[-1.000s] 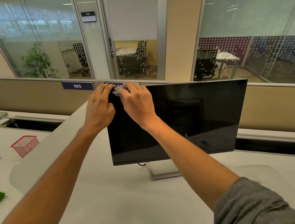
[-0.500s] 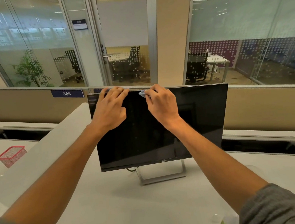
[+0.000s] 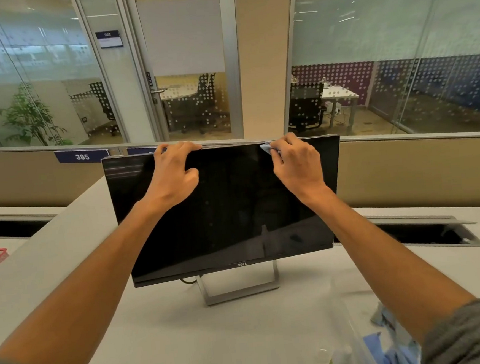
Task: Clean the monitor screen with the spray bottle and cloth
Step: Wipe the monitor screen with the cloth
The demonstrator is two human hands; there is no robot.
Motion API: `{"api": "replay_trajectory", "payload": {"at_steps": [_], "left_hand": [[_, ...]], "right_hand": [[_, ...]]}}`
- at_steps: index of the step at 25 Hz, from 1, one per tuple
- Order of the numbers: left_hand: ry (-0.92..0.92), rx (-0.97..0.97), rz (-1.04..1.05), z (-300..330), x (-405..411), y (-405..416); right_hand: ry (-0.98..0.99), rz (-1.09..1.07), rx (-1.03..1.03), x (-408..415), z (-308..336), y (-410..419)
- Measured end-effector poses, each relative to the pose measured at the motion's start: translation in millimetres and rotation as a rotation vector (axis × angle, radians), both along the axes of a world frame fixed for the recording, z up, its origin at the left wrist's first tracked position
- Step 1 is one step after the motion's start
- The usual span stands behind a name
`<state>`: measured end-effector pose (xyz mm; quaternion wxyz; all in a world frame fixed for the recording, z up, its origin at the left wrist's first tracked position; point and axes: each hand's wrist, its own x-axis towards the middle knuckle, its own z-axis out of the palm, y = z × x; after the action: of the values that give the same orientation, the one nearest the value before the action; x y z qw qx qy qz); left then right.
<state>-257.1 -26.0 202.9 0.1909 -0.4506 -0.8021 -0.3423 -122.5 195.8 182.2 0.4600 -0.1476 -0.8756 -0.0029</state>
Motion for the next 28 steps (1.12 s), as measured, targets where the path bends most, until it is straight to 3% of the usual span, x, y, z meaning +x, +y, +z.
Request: {"api": "replay_trajectory", "payload": {"at_steps": [12, 20, 23, 28], "left_hand": [[-0.043, 0.044, 0.006, -1.5, 3.2, 5.1], [0.123, -0.166, -0.021, -0.3, -4.5, -5.9], [0.214, -0.226, 0.053, -3.9, -8.3, -23.7], [0.302, -0.085, 0.321, -13.6, -38.5, -67.3]], "right_hand": [[0.033, -0.154, -0.14, 52.7, -6.6, 90.1], [0.131, -0.181, -0.309, 58.4, -1.4, 91.7], [0.221, -0.129, -0.336, 59.0, -5.5, 83.7], [0.327, -0.118, -0.406, 52.8, -19.4, 70.0]]}}
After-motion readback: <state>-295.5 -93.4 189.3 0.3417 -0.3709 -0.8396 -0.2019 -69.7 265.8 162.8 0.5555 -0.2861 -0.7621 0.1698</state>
